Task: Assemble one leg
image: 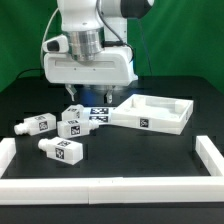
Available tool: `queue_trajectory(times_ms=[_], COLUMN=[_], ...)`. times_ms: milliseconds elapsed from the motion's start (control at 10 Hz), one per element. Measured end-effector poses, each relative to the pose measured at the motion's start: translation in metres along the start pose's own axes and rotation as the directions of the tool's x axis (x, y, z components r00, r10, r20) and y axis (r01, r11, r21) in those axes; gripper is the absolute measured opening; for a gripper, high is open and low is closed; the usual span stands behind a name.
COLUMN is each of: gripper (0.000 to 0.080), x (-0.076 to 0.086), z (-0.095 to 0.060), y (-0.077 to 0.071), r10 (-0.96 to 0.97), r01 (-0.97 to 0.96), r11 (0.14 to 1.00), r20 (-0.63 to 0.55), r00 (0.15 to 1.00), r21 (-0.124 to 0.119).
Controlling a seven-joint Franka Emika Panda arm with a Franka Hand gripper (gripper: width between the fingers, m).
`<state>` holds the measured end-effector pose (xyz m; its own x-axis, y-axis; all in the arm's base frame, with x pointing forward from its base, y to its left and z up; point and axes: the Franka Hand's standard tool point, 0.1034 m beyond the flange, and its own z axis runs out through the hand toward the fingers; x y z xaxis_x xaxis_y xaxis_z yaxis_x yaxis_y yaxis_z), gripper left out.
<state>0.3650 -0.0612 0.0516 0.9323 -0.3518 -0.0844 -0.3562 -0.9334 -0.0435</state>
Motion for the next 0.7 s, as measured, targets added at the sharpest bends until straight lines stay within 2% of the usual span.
queue_trajectory(times_ms=[200, 300, 500, 600, 700], gripper=[0.0649, 0.0649, 0.0649, 0.0649, 0.0649], x=[-0.001, -0.004, -0.030, -0.043, -0.049], z=[0.000, -0.005, -0.010, -0.002, 0.009], y=[-0.001, -0.012, -0.049, -0.069, -0.076], r10=[0.002, 0.019, 0.024, 0.009, 0.003], r01=[-0.002, -0.019, -0.024, -0.010, -0.004], r11=[1.000, 1.000, 1.000, 1.000, 1.000], r20=[0.003, 0.006, -0.015, -0.035, -0.048], r00=[1.000, 1.000, 1.000, 0.999, 0.999], r21=[0.001, 0.006, 0.006, -0.006, -0.017])
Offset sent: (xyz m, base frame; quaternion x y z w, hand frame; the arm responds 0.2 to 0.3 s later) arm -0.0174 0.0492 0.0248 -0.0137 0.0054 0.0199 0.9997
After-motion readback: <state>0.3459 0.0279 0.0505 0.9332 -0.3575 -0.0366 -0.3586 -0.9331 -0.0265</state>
